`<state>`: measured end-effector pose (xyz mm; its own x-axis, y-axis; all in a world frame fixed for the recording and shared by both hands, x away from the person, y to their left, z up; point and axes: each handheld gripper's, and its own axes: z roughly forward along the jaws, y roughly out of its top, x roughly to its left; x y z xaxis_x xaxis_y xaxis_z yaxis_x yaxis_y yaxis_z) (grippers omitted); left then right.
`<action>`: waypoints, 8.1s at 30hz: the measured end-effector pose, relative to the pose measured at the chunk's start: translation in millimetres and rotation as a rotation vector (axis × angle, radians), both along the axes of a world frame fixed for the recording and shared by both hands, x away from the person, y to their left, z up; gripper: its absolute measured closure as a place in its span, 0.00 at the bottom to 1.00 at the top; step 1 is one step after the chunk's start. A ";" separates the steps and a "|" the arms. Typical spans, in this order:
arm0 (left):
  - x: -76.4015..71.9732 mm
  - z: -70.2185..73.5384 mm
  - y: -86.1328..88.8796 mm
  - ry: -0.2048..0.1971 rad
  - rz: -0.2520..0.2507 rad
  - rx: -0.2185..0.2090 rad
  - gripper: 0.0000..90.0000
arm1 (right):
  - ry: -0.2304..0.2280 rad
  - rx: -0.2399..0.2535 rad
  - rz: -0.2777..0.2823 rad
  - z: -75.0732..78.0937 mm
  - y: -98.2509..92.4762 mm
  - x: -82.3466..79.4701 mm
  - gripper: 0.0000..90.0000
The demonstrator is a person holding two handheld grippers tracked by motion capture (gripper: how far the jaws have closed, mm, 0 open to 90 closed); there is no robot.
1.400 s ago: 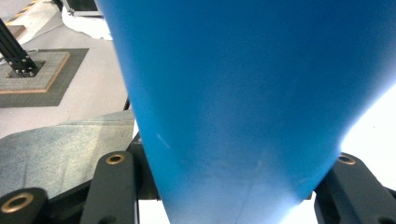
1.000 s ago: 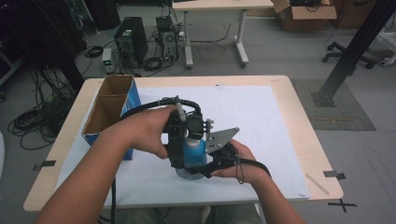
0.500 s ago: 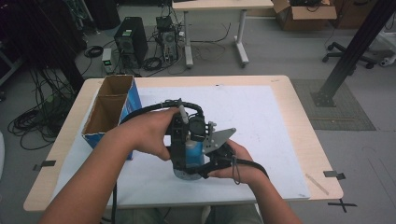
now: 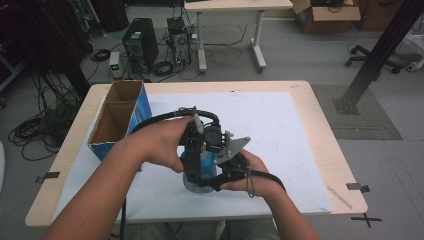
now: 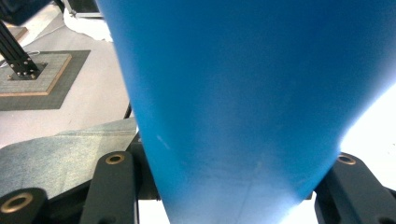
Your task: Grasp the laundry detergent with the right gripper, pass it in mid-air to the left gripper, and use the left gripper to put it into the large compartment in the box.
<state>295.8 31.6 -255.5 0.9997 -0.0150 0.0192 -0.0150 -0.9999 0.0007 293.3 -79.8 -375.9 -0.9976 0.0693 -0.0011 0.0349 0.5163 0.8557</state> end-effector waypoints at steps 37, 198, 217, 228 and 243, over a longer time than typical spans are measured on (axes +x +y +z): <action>-0.5 -0.5 0.6 0.003 -0.018 0.007 0.26 | -0.006 0.013 0.000 1.2 0.6 -1.3 0.50; 77.4 133.5 109.4 -0.042 1.114 -0.092 0.43 | 0.063 -0.261 -0.226 47.4 -146.5 33.7 0.03; 92.9 168.5 172.9 -0.069 1.416 -0.079 0.43 | 0.077 -0.267 -0.228 42.5 -151.4 39.2 0.03; 96.7 171.5 199.8 -0.069 1.502 -0.086 0.43 | 0.080 -0.273 -0.228 43.1 -150.0 42.5 0.03; 102.0 163.4 229.4 -0.073 1.553 -0.087 0.43 | 0.075 -0.261 -0.247 46.8 -153.0 41.9 0.03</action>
<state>397.8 261.0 -92.1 0.0301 0.9995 0.0127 0.9942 -0.0313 0.1024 335.2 -232.8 -329.1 -0.9488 0.3150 0.0220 0.2435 0.6854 0.6863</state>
